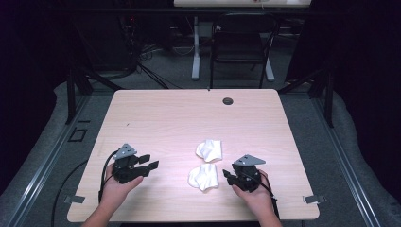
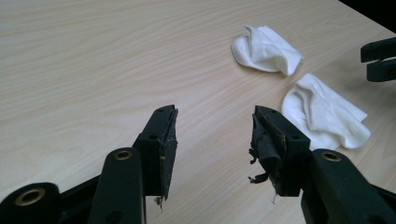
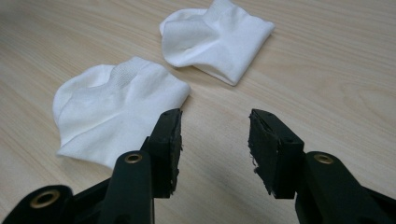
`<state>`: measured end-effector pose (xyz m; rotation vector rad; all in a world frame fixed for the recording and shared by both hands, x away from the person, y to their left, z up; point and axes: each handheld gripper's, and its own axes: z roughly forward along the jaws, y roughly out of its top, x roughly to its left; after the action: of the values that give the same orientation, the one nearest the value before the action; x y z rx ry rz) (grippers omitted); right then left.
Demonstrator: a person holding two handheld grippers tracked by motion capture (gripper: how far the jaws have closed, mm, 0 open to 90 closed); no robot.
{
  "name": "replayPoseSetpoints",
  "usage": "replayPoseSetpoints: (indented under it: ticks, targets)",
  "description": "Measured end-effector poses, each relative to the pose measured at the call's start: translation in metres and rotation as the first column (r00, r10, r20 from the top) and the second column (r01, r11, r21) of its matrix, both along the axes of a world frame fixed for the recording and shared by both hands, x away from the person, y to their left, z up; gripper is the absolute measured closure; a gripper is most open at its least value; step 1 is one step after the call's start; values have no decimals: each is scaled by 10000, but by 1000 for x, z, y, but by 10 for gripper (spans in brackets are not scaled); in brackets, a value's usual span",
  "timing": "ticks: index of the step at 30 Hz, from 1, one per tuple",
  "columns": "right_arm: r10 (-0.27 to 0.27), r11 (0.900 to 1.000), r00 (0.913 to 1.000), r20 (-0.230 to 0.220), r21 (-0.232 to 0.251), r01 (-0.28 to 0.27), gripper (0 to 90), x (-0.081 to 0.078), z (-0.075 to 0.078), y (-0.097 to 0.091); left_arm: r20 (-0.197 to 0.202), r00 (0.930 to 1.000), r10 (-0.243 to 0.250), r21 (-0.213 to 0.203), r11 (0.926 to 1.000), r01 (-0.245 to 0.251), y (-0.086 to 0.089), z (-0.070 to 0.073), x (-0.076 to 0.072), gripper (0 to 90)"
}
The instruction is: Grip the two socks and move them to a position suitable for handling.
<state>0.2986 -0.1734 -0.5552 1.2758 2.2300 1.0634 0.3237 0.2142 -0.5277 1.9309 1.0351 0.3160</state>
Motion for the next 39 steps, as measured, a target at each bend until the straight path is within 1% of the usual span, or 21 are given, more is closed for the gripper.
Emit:
replayPoseSetpoints:
  ticks: [3,4,7,8,9,10,11,14,15,16,20,24,29,30,31,33,34,35,37,38,39]
  targets:
    - [25,10000,10000,-40,48,-25,544,0,0,0,-115,9998,-158,26,9999,158,-3,-2,3,549]
    - [76,10000,9999,-83,-9,-76,548,0,0,0,-245,9992,-307,64,9995,308,-3,-6,4,551]
    - [160,9999,9998,-96,-7,-160,559,-1,-1,2,-114,9994,-327,175,9993,329,-3,-11,1,558]
    - [248,9996,9994,-249,103,-246,588,-1,-1,5,-29,9990,-455,591,9972,456,-3,-15,-1,561]
    - [248,9996,9994,-249,103,-246,588,-1,-1,5,-29,9990,-455,591,9972,456,-3,-15,-1,559]
    - [267,9995,9994,-205,186,-264,602,-2,0,8,4,9990,-442,637,9970,441,-3,-19,-2,552]
    - [290,9996,9994,-194,60,-289,608,-2,1,9,-115,9991,-420,623,9971,426,-2,-21,-2,549]
    - [306,9995,9995,-104,36,-305,613,-3,2,12,-214,9992,-335,864,9956,352,-3,-27,-1,545]
    - [306,9995,9995,-104,36,-305,613,-3,2,12,-214,9992,-335,864,9956,352,-3,-27,-1,540]
    - [298,9996,9995,-130,30,-298,613,-4,3,12,-151,9994,-323,965,9948,337,-4,-27,-1,535]
    - [373,9993,9992,-167,-60,-374,612,-2,2,14,9,9997,-255,971,9950,253,-5,-27,-3,529]
    - [387,9992,9990,-201,-21,-388,607,-1,1,15,62,9999,-145,724,9973,140,-3,-27,-5,526]
    - [410,9991,9989,-240,-48,-411,606,3,1,18,10,9999,-127,719,9973,126,-1,-28,-5,525]
    - [436,9990,9988,-235,53,-435,606,3,0,19,-22,10000,-93,662,9978,94,1,-28,-6,525]
    - [486,9988,9983,-310,-50,-487,606,3,1,20,-22,10000,-93,662,9978,94,1,-28,-6,526]
    - [495,9988,9983,-314,16,-495,606,3,-1,22,10,9999,-105,609,9981,104,1,-27,-7,527]
    - [567,9984,9976,-387,-55,-569,607,3,-1,24,-4,9999,-107,566,9983,107,2,-27,-7,528]
    - [558,9984,9979,-325,35,-557,607,2,-2,25,-2,9999,-103,576,9983,103,1,-27,-7,528]
    - [617,9981,9974,-364,-41,-619,609,2,-1,26,-13,10000,-98,568,9983,99,1,-27,-7,531]
    - [608,9981,9975,-371,15,-608,621,3,-1,28,-30,9999,-135,683,9976,137,1,-27,-8,532]
    - [607,9981,9975,-352,114,-604,629,3,-2,30,31,9999,-133,598,9981,131,0,-28,-8,533]
